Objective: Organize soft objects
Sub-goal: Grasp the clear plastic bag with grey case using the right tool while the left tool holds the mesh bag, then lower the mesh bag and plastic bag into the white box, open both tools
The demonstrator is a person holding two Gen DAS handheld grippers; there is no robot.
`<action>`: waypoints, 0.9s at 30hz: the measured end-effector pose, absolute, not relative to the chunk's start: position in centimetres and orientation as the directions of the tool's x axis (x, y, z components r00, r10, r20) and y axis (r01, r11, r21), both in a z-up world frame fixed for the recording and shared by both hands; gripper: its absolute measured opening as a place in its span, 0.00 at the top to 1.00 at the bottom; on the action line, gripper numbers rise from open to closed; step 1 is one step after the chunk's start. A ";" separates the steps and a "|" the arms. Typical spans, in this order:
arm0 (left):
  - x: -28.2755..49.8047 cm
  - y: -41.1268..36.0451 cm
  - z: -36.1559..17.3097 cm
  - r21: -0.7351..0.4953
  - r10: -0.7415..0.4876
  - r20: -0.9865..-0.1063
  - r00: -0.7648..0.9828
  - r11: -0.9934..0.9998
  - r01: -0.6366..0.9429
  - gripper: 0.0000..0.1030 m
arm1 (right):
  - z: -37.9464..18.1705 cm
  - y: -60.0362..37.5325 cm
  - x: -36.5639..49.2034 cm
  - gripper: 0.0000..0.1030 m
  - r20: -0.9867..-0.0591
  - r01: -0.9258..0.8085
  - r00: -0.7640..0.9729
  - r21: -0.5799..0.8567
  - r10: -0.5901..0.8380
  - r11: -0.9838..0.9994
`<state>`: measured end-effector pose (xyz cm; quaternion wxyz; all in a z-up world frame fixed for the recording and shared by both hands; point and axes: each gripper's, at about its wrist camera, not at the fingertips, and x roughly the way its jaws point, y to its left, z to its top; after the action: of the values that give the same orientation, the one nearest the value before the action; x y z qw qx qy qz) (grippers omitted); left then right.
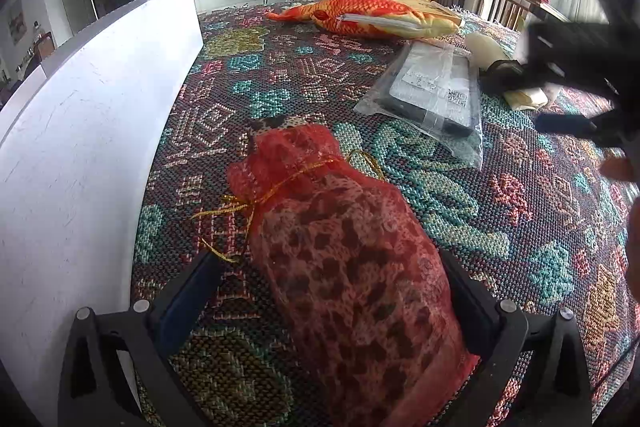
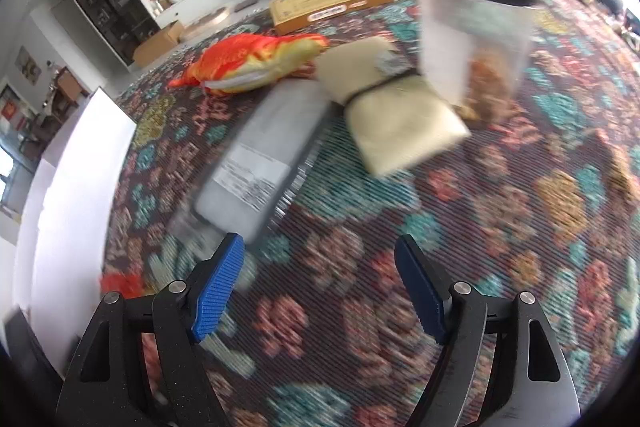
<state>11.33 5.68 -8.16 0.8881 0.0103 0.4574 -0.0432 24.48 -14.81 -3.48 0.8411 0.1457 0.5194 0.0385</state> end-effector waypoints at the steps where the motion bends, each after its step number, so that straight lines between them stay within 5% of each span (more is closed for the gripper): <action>1: 11.3 5.7 -8.2 -0.022 -0.067 -0.813 0.578 0.996 0.085 0.00 | -4.0 -14.0 26.6 0.22 -0.873 0.117 0.438 0.294 0.216 0.949; 6: 11.2 5.7 -8.1 -0.023 -0.068 -0.812 0.579 0.996 0.085 0.00 | -5.7 -10.4 33.1 0.11 -0.933 0.212 0.349 0.171 0.089 0.962; 10: 11.3 5.6 -8.1 -0.019 -0.065 -0.813 0.579 0.996 0.085 0.00 | -6.6 -7.1 32.7 0.05 -0.920 0.068 0.387 -0.030 -0.054 0.997; 13: 11.3 5.7 -8.1 -0.022 -0.067 -0.812 0.580 0.996 0.085 0.00 | -6.7 -7.8 31.0 0.05 -0.890 0.005 0.456 -0.010 -0.011 1.000; 20: 10.7 6.7 -7.7 -0.044 -0.097 -0.840 0.534 0.993 0.113 0.00 | -6.0 -8.6 26.2 0.11 -0.932 -0.201 0.356 -0.013 0.061 0.980; 23: 9.3 7.7 -7.1 -0.139 -0.183 -0.842 0.507 0.983 0.124 0.02 | -5.8 -10.0 21.7 0.23 -0.935 -0.275 0.341 -0.004 0.094 0.961; 27: 9.4 7.7 -6.9 -0.233 -0.243 -0.835 0.494 0.969 0.083 0.02 | -5.4 -13.2 16.6 0.24 -0.931 -0.271 0.346 0.020 0.117 0.962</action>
<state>9.38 7.69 -6.91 0.8605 -0.0808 0.4939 -0.0947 16.64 -13.24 -5.41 0.8174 -0.0688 0.5596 0.1187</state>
